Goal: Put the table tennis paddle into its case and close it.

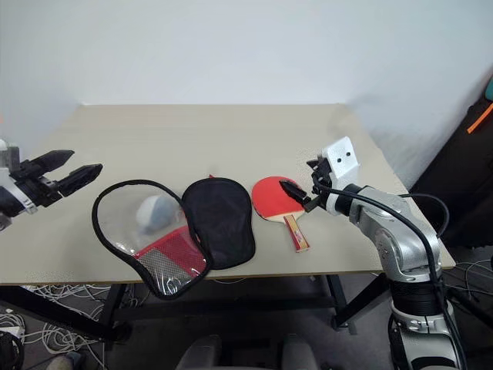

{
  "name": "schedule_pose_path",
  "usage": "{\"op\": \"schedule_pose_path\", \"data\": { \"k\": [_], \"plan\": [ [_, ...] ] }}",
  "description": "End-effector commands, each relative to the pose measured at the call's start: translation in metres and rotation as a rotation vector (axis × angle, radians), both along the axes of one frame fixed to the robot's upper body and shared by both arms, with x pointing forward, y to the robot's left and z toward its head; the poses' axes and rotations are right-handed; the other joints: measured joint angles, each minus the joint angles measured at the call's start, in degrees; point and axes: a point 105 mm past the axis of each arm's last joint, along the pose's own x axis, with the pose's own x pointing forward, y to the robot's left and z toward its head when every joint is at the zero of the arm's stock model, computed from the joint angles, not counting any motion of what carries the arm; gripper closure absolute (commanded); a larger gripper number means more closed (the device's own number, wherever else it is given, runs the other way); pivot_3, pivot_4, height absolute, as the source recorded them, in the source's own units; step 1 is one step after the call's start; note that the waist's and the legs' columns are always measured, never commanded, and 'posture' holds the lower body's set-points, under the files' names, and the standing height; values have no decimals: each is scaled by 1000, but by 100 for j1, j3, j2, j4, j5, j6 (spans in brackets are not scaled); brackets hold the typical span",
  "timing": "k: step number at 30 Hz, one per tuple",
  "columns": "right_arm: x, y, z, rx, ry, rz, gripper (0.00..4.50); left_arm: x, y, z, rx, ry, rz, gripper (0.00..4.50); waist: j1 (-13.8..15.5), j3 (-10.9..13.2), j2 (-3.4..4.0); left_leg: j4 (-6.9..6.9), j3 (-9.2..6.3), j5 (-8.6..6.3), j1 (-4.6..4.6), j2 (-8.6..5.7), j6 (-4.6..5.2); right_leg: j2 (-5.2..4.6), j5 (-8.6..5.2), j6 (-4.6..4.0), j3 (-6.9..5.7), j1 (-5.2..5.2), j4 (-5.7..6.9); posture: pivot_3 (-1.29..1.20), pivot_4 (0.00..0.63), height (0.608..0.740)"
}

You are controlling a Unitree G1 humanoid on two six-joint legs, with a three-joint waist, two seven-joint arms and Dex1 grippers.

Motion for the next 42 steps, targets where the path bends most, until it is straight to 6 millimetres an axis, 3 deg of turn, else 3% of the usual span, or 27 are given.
{"op": "schedule_pose_path", "data": {
  "k": [1, 17, 26, 31, 42],
  "plan": [
    [5, -3, 17, 5, -73, -16, 0, -2, -2, 11, 6, -48, -1, 21, 0, -1, -2, 0, 0, 0, 0, 0, 0, 0, 0, 0, 0, 0, 0, 0, 0, 740],
    [-7, -8, -2, 0, 58, -122, 0, 16, -8, 14, 4, -24, -57, 21, 1, -1, -1, 1, -2, 0, 0, 0, 0, 1, 0, 1, 0, 1, 1, 0, 0, 740],
    [-15, -11, -13, -6, 140, -142, 0, 11, -14, 2, 10, 16, -94, 21, 0, -1, -1, 2, -2, 0, 0, 0, 1, 1, 0, 1, 0, 2, 1, 0, 0, 740],
    [-11, -19, -32, -47, 245, -193, 0, -2, -11, -7, 23, 41, -89, 21, -4, -1, -1, 1, -2, 0, -1, 1, 0, 1, 0, 0, 0, 0, 2, 0, 0, 740],
    [-3, -4, -83, -162, 398, -187, 0, -14, -13, -18, -9, 38, -49, 21, -1, -1, -1, 2, -1, 0, 0, 1, 1, 0, 0, 0, 1, 1, 1, 0, 0, 740]
  ]
}}
